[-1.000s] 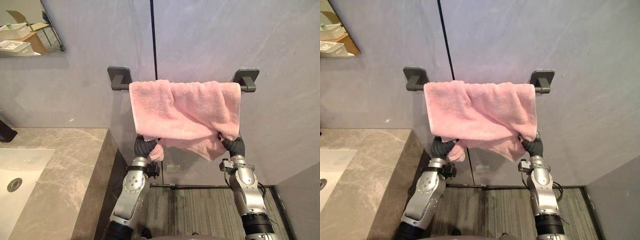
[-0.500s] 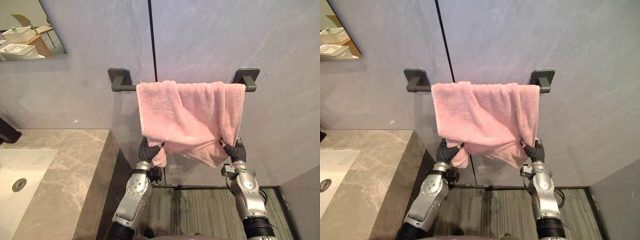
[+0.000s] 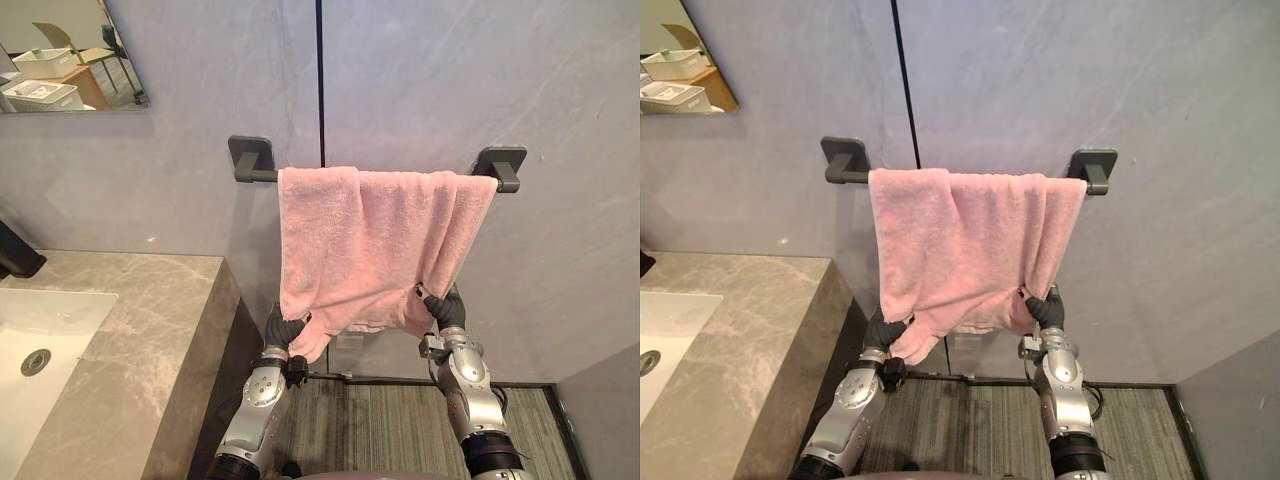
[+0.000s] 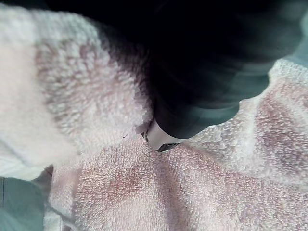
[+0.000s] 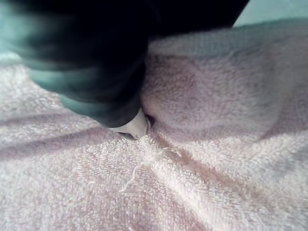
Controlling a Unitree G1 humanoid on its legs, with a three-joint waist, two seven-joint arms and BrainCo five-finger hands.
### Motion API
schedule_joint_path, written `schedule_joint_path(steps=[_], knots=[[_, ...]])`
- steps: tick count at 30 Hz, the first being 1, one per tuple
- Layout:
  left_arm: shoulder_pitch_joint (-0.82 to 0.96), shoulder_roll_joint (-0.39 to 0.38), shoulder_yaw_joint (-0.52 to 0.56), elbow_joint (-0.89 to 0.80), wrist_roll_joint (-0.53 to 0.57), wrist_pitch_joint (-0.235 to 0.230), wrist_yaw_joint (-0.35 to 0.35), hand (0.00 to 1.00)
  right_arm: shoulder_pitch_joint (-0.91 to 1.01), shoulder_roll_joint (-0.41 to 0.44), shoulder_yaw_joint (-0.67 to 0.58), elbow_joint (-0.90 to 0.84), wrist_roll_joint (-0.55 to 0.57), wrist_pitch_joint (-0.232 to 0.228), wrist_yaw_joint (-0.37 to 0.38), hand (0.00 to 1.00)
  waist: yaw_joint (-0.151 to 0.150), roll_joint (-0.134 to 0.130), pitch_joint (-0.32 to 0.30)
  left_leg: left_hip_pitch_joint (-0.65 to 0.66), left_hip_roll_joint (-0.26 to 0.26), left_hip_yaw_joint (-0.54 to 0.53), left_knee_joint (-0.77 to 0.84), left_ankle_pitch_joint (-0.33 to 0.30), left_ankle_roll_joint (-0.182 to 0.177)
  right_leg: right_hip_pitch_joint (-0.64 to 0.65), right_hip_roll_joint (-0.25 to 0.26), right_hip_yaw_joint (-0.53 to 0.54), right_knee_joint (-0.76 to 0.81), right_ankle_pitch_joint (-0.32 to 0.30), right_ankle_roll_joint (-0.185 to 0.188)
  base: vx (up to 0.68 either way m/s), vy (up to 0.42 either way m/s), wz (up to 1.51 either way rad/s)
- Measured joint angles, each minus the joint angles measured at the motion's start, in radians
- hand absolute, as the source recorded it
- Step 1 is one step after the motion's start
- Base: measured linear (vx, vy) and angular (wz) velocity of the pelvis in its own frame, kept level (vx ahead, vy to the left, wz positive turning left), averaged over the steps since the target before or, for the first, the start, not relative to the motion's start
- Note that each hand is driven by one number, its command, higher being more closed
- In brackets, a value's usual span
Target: Organize washtable
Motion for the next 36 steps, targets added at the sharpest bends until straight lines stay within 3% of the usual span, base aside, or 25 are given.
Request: schedule_joint_path(steps=[6,7,8,9,16,27,36], knots=[[-0.011,-0.002,0.000,0.030,0.002,0.000,0.001,1.00,-0.001,0.014,0.001,0.015,-0.050,0.000,-0.035,1.00,-0.001,-0.018,0.002,0.003,0.000,-0.001,0.000,-0.001,-0.002,0.007,0.001,-0.001,-0.007,0.000,0.000,0.00,0.000,0.00],[-0.017,-0.001,0.000,0.040,0.003,0.000,0.001,0.00,-0.001,0.014,0.001,0.021,-0.052,0.000,-0.038,1.00,-0.002,-0.022,0.001,0.006,0.000,-0.001,0.000,-0.002,-0.003,0.011,0.001,-0.002,-0.011,0.000,0.000,0.00,0.000,0.00],[-0.018,-0.001,0.000,0.040,0.003,0.001,0.001,0.00,-0.001,0.014,0.001,0.023,-0.052,0.000,-0.040,1.00,-0.002,-0.024,0.000,0.006,0.000,0.000,0.000,-0.003,-0.004,0.013,0.001,-0.001,-0.015,0.001,0.000,0.00,0.000,0.00],[-0.018,-0.001,0.002,0.042,0.003,0.003,0.001,0.00,-0.001,0.014,0.000,0.022,-0.052,0.000,-0.050,0.00,-0.002,-0.024,0.000,0.007,0.000,0.000,0.000,-0.003,-0.005,0.013,0.001,-0.001,-0.015,0.001,0.000,0.00,0.000,0.00],[-0.016,0.001,0.019,0.057,0.005,0.011,0.005,0.00,0.004,0.011,-0.019,0.023,-0.082,0.006,-0.068,0.00,-0.002,-0.019,0.002,0.007,0.001,0.002,0.000,-0.006,-0.007,0.015,0.003,-0.001,-0.019,0.001,0.000,0.00,0.000,0.00],[0.009,0.000,0.062,0.054,-0.001,0.021,0.032,0.00,0.096,0.023,-0.068,0.032,-0.088,0.071,-0.100,0.00,-0.002,-0.014,0.006,0.007,0.002,0.006,0.000,-0.008,-0.007,0.015,0.003,0.000,-0.021,0.001,0.000,0.00,0.000,0.00],[0.095,-0.005,0.126,0.024,-0.087,0.022,0.048,0.00,0.200,0.056,-0.122,0.018,-0.087,0.086,-0.128,0.00,-0.004,-0.008,0.010,0.011,0.002,0.005,0.001,-0.008,-0.007,0.016,0.002,0.000,-0.016,0.001,0.000,0.00,0.000,0.00]])
